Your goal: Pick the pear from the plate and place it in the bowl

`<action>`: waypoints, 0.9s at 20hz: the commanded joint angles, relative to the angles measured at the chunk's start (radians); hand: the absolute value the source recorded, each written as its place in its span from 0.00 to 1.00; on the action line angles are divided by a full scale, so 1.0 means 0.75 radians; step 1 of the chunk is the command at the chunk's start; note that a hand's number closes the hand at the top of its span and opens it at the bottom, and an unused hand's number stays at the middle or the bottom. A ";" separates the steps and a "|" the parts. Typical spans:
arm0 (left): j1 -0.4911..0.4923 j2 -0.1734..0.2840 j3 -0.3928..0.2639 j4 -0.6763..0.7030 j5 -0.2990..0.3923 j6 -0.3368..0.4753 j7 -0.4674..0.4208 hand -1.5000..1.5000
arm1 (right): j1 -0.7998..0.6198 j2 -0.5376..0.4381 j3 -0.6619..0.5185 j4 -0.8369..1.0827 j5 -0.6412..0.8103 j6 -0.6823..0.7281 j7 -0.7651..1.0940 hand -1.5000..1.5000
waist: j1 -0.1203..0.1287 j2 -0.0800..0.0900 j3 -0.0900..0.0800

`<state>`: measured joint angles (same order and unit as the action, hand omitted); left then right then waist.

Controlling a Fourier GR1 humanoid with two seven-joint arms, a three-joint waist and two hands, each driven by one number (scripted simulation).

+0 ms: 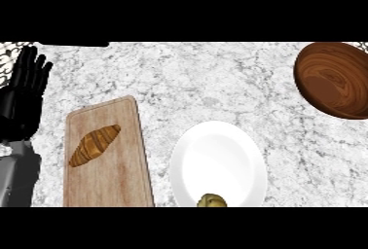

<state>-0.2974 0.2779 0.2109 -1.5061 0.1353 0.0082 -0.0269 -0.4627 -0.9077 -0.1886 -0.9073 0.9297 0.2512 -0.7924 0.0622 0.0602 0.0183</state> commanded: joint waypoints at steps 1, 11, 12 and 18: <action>-0.021 0.000 -0.001 -0.004 0.007 -0.003 0.004 0.50 | -0.074 -0.103 -0.122 0.162 -0.085 -0.013 -0.147 1.00 | 0.027 0.000 0.003; -0.035 -0.013 -0.046 0.019 -0.008 -0.024 0.012 0.50 | -0.260 -0.221 -0.223 0.358 -0.359 0.174 -0.444 1.00 | 0.046 -0.020 -0.006; -0.027 0.000 -0.027 0.029 0.008 -0.036 0.012 0.50 | -0.259 -0.221 -0.213 0.382 -0.370 0.195 -0.444 1.00 | 0.061 -0.016 -0.007; -0.052 -0.016 -0.047 0.026 -0.007 -0.020 0.024 0.50 | -0.345 -0.260 -0.148 0.438 -0.483 0.394 -0.476 1.00 | 0.067 -0.028 -0.013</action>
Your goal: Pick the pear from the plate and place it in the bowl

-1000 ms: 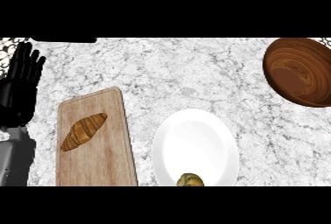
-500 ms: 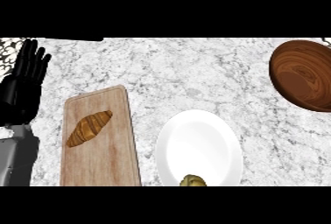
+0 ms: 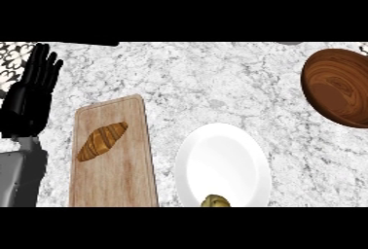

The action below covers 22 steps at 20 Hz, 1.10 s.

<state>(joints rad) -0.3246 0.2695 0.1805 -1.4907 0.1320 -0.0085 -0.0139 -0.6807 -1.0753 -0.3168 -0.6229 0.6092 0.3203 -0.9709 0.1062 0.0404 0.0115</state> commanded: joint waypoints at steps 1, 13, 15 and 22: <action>-0.017 -0.006 -0.005 0.020 0.002 0.001 0.009 0.50 | -0.052 -0.039 0.045 0.068 -0.059 0.308 -0.250 1.00 | -0.001 0.001 -0.004; -0.050 -0.022 -0.022 0.042 -0.019 0.018 0.007 0.50 | -0.227 0.012 0.336 0.042 -0.119 0.435 -0.196 1.00 | 0.003 -0.008 -0.012; -0.013 -0.036 -0.033 0.042 -0.045 0.035 -0.018 0.50 | -0.216 0.004 0.389 0.048 -0.116 0.441 -0.222 1.00 | -0.010 -0.012 -0.011; -0.020 -0.004 0.000 0.022 -0.021 0.033 0.035 0.50 | -0.231 0.120 0.566 0.062 -0.111 0.389 -0.223 1.00 | -0.034 -0.024 -0.010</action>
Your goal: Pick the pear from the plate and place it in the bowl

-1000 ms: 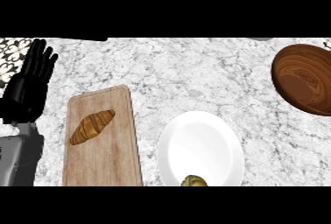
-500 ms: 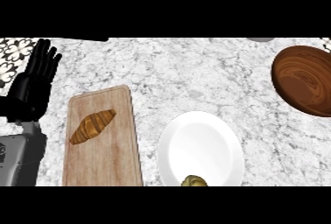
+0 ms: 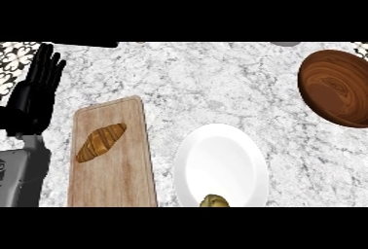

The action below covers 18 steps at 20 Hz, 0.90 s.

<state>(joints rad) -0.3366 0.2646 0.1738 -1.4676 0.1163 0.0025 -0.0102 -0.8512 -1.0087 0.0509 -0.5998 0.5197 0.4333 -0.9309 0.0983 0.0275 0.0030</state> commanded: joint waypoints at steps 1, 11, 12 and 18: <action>0.003 0.018 0.019 0.023 0.016 -0.025 -0.018 0.50 | -0.033 0.090 0.102 0.050 0.025 0.184 -0.214 1.00 | -0.002 0.005 0.000; -0.010 0.012 0.024 0.016 -0.007 0.015 -0.006 0.50 | -0.125 0.313 0.186 0.362 0.121 -0.110 -0.055 1.00 | -0.022 0.005 0.001; -0.011 0.020 0.027 0.019 -0.008 0.009 -0.014 0.50 | -0.157 0.319 0.195 0.384 0.122 -0.044 -0.041 0.00 | -0.029 0.001 0.000; 0.013 0.004 0.028 -0.008 0.025 -0.004 0.014 0.50 | -0.142 0.432 0.123 0.511 0.004 0.063 -0.075 0.00 | -0.015 0.004 0.003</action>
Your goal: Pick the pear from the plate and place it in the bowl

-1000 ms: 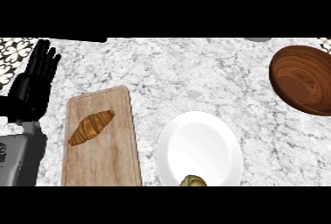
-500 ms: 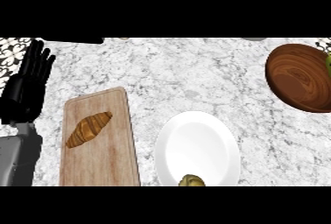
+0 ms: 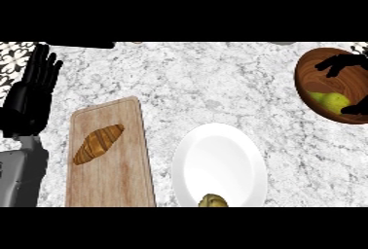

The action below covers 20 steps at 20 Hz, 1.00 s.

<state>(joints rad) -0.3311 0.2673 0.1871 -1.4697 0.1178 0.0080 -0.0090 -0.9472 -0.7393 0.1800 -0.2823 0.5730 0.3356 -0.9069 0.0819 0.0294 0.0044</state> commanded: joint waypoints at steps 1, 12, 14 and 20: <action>0.001 0.017 0.014 0.033 -0.003 -0.013 -0.028 0.50 | -0.026 0.082 -0.058 0.097 -0.087 0.239 -0.117 0.00 | -0.004 0.006 0.000; 0.035 -0.003 0.003 -0.046 0.006 0.002 0.008 0.50 | -0.085 -0.090 -0.374 0.242 -0.410 0.298 -0.020 0.00 | -0.004 0.011 0.005; -0.004 0.022 0.024 -0.006 0.018 -0.018 -0.006 0.50 | -0.145 -0.077 -0.413 0.273 -0.447 0.256 0.106 0.00 | 0.022 0.031 0.005; 0.016 -0.004 0.002 -0.044 0.014 -0.009 0.000 0.50 | -0.133 -0.208 -0.483 0.303 -0.522 0.393 0.176 0.00 | 0.032 0.035 0.012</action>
<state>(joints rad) -0.3279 0.2651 0.1857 -1.4931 0.1239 0.0031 -0.0079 -1.0490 -0.8364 -0.1460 -0.0793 0.2183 0.4780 -0.7339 0.0953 0.0510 0.0108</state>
